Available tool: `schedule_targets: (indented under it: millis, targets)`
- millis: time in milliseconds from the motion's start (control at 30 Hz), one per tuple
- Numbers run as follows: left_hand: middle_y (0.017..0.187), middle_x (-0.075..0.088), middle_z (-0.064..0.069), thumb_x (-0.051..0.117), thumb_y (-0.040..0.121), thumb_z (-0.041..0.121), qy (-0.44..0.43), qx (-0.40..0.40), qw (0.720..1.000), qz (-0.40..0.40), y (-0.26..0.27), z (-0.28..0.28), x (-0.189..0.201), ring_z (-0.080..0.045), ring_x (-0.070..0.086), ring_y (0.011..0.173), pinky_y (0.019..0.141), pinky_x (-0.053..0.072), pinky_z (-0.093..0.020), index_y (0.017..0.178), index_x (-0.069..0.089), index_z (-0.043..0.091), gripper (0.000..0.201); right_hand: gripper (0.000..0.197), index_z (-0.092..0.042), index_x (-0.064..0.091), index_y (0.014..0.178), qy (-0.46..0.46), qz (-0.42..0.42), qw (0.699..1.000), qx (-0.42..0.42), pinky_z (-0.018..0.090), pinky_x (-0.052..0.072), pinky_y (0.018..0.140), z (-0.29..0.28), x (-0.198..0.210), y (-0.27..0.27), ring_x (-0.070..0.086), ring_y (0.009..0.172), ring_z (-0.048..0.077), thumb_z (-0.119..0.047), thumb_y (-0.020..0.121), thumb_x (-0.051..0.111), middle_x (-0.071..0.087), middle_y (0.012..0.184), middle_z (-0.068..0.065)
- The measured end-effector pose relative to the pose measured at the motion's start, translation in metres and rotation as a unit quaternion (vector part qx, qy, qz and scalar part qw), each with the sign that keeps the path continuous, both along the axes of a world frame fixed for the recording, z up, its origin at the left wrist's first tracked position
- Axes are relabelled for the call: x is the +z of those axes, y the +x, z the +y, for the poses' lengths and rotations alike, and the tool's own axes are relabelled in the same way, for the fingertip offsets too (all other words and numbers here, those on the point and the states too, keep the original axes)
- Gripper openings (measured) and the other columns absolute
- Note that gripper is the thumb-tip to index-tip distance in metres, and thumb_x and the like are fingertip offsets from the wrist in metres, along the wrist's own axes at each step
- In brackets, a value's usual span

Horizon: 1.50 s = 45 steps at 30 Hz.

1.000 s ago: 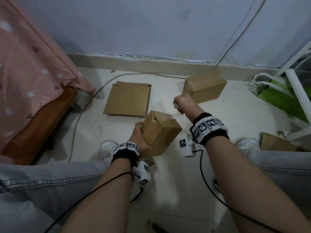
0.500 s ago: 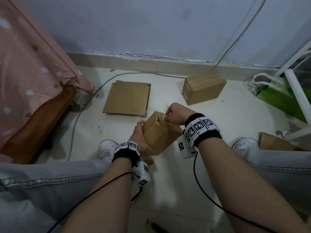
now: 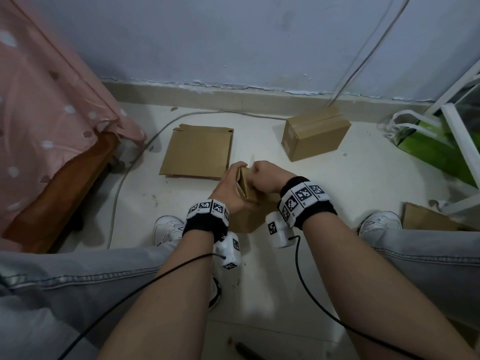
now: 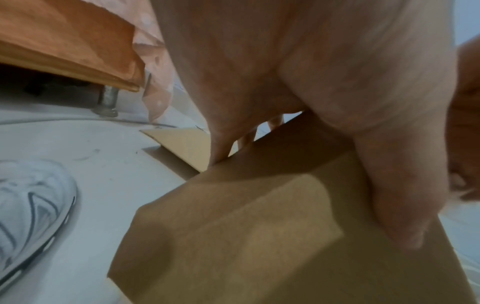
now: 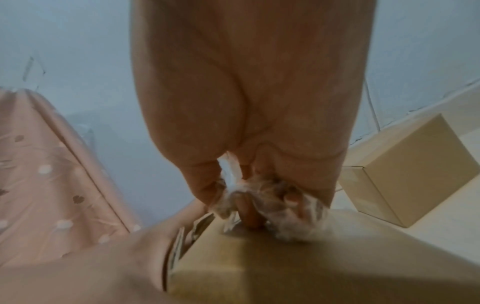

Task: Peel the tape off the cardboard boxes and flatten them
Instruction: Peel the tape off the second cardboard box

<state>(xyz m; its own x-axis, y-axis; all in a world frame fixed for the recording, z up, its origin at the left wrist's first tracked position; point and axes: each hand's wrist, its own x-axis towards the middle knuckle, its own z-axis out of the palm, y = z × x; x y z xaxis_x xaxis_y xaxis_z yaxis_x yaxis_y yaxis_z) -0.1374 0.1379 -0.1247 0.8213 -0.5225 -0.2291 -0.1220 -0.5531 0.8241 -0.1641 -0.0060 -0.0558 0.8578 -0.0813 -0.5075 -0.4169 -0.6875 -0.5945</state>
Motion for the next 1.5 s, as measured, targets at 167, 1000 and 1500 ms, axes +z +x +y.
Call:
schedule_targets:
  millis: [167,1000,1500]
  targets:
    - [0.121,0.051,0.004,0.091,0.042,0.035,-0.014,0.016,1.000,0.014,-0.008,0.001,-0.008,-0.017,0.059,0.103,0.088,0.056,-0.040,0.129,0.031,0.043,0.106,0.007,-0.016,0.055,0.097,0.026,0.013,0.999,-0.023,0.030,0.044,0.070,-0.008,-0.013,-0.003,0.054,0.086,0.021,-0.015,0.091,0.059,0.058,0.094,0.003]
    - [0.124,0.050,0.000,0.094,0.053,0.013,-0.058,0.066,0.992,0.096,-0.010,0.033,-0.033,-0.019,0.052,0.113,0.095,0.046,-0.034,0.134,0.026,0.035,0.108,0.025,0.001,0.066,0.105,-0.068,0.045,0.988,-0.134,0.024,0.041,0.055,-0.058,-0.023,-0.007,0.056,0.078,0.025,-0.017,0.089,0.062,0.067,0.103,0.014]
    - [0.127,0.039,-0.007,0.093,0.059,0.023,0.059,0.082,0.991,0.093,-0.008,0.032,-0.024,-0.027,0.049,0.117,0.093,0.047,-0.035,0.134,0.022,0.018,0.104,0.012,-0.002,0.052,0.097,0.197,-0.025,0.931,-0.307,0.031,0.051,0.064,-0.040,-0.019,-0.002,0.066,0.096,0.023,-0.001,0.085,0.051,0.072,0.106,0.016]
